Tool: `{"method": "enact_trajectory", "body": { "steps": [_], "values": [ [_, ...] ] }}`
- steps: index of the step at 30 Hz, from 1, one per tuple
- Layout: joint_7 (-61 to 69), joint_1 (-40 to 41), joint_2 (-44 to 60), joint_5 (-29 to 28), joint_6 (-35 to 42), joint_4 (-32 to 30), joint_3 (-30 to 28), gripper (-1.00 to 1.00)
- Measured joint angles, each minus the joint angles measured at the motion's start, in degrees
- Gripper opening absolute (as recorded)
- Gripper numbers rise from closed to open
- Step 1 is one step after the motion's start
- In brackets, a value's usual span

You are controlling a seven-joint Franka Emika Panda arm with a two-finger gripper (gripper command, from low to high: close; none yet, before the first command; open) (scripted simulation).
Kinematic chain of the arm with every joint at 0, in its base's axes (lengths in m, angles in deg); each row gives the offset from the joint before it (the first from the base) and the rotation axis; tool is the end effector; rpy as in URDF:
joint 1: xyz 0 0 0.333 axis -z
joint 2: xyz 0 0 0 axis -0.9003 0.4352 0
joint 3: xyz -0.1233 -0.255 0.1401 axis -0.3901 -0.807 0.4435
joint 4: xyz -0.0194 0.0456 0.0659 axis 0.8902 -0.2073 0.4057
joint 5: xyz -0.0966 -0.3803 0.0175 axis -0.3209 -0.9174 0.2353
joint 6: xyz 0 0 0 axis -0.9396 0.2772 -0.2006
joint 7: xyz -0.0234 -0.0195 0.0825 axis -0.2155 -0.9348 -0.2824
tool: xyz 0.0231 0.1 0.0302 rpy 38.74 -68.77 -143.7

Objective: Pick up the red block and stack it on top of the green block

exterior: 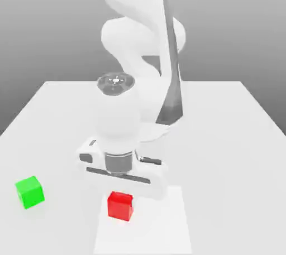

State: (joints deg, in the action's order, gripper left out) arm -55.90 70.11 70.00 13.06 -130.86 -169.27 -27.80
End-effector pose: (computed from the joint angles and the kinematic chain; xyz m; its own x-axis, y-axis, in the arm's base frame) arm 0.4019 -0.0482 0.1931 0.4790 -0.8778 0.0003 -0.8778 -0.4790 -0.0003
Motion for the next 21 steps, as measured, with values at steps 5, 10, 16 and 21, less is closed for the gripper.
{"method": "enact_trajectory", "body": {
  "steps": [5,10,16,21],
  "values": [
    [6.64,6.84,-3.68,0.05,4.84,1.14,-2.91,-1.00],
    [16.37,15.48,-4.33,0.19,7.88,3.50,-6.41,-1.00],
    [26.93,24.26,-3.10,0.99,9.25,6.05,-9.28,-1.00],
    [30.41,25.43,5.69,4.79,1.21,6.65,-7.31,1.00]
  ]
}}
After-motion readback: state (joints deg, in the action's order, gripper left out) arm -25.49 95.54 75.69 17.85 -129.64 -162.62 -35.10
